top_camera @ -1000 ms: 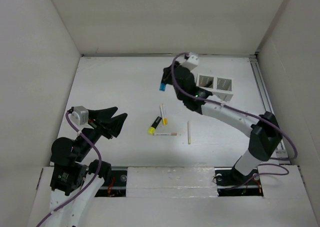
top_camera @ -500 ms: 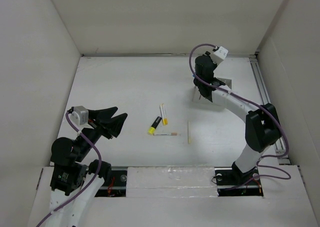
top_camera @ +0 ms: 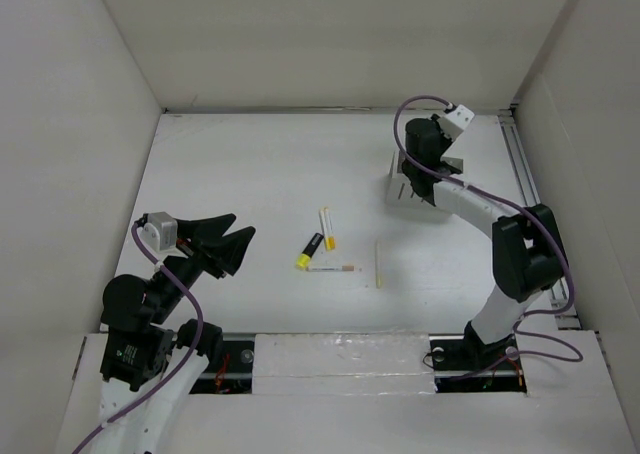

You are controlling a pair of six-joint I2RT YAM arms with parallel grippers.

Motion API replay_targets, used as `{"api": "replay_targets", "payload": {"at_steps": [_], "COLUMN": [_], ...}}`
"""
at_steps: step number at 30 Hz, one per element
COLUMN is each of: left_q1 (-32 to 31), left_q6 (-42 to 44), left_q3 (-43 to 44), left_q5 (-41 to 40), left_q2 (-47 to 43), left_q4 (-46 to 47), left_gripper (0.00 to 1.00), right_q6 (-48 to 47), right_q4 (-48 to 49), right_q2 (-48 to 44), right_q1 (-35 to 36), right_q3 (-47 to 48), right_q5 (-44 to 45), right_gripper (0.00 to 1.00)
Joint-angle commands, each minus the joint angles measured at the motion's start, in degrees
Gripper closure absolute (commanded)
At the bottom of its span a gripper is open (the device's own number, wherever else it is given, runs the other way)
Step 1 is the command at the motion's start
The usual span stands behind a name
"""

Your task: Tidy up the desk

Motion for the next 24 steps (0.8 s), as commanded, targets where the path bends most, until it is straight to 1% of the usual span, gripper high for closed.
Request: {"api": "replay_targets", "payload": {"at_steps": [1, 4, 9, 14, 19, 21, 22, 24], "left_q1": [0.2, 0.2, 0.2, 0.2, 0.2, 0.2, 0.2, 0.2], "left_q6": [-0.4, -0.4, -0.3, -0.4, -0.4, -0.3, -0.3, -0.3], "left_q3": [-0.3, -0.3, -0.2, -0.3, -0.3, -0.2, -0.2, -0.3], "left_q5": [0.8, 0.7, 1.1, 0.7, 0.9, 1.1, 1.0, 0.7], "left_q2": [0.0, 0.2, 0.7, 0.2, 0.3, 0.3, 0.2, -0.2], "left_q4": [3.2, 3.1, 2.9, 3.1, 3.3, 3.0, 3.0, 3.2], "left_gripper": [0.49, 0.49, 0.49, 0.49, 0.49, 0.49, 0.49, 0.49], "right_q6": [1.1, 1.9, 3.0, 3.9, 3.3, 2.8, 2.2, 1.7], "right_q4": [1.3, 0.3, -0.3, 0.7, 1.2, 1.9, 2.0, 2.2], "right_q2": [-0.5, 1.2, 1.7, 1.0, 2.0, 2.6, 2.7, 3.2], "right_q1": [-0.9, -0.9, -0.9, 0.9, 2.1, 2.7, 3.2, 3.8], "right_q3": [1.2, 1.6, 1.4, -0.5, -0.9, -0.6, -0.5, -0.1], "right_q5": [1.7, 2.6, 2.6, 3.5, 4.9, 6.0, 6.1, 7.4], "right_gripper": [1.00, 1.00, 1.00, 0.91, 0.90, 0.88, 0.87, 0.75]}}
